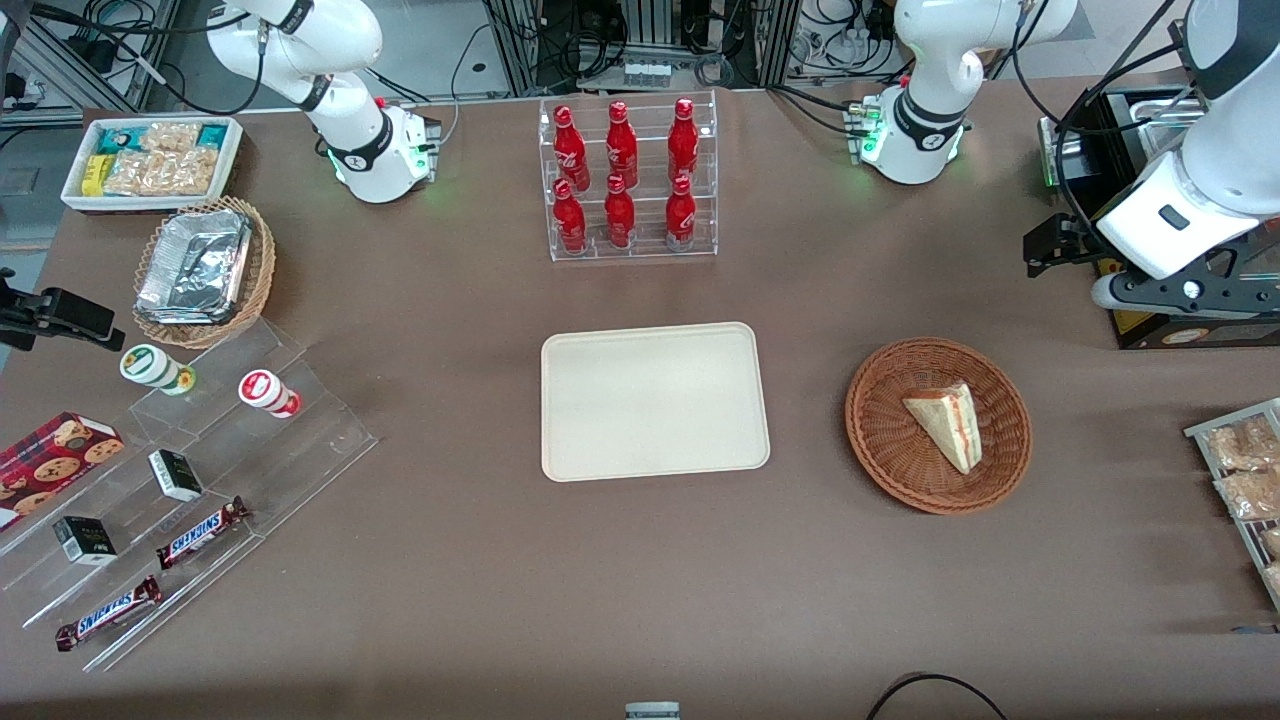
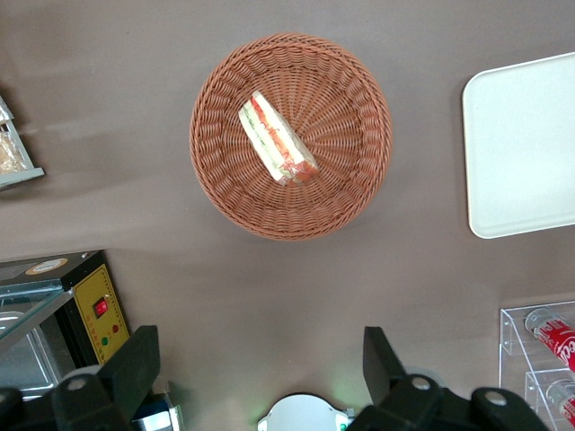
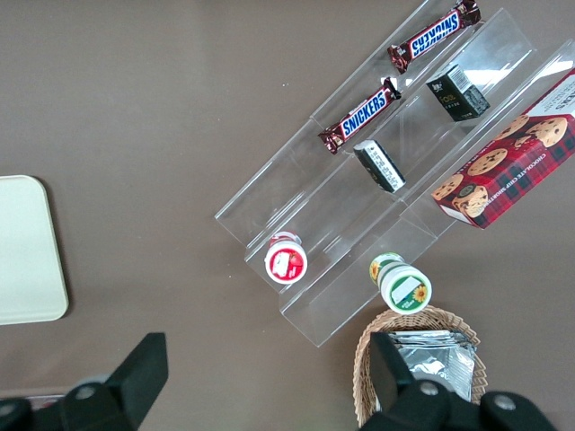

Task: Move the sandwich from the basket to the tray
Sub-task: 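Move the left gripper over the wicker basket toward the wrapped sandwich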

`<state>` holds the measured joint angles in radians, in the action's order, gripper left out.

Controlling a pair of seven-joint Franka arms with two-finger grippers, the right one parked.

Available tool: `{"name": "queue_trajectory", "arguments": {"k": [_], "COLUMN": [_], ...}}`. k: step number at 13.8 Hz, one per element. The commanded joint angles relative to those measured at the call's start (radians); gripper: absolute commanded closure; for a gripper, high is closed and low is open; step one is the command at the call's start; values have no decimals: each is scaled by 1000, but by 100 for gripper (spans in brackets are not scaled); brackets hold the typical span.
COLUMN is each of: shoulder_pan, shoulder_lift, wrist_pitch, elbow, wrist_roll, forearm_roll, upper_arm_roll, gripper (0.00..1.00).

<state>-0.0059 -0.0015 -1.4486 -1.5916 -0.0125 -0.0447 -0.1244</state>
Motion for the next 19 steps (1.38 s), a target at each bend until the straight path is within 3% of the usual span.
{"name": "queue_trajectory", "arguments": {"k": [1, 5, 14, 19], "shoulder_pan": [10, 4, 12, 32], "shoulder_lift": [12, 54, 46, 49], "wrist_pitch": [8, -15, -560, -777], "elbow": [22, -11, -445, -594], "wrist_roll": [-15, -17, -14, 5], "forearm_roll": [0, 0, -6, -6], "upper_arm_roll": [-8, -9, -6, -4], "gripper": [0, 0, 0, 0]}}
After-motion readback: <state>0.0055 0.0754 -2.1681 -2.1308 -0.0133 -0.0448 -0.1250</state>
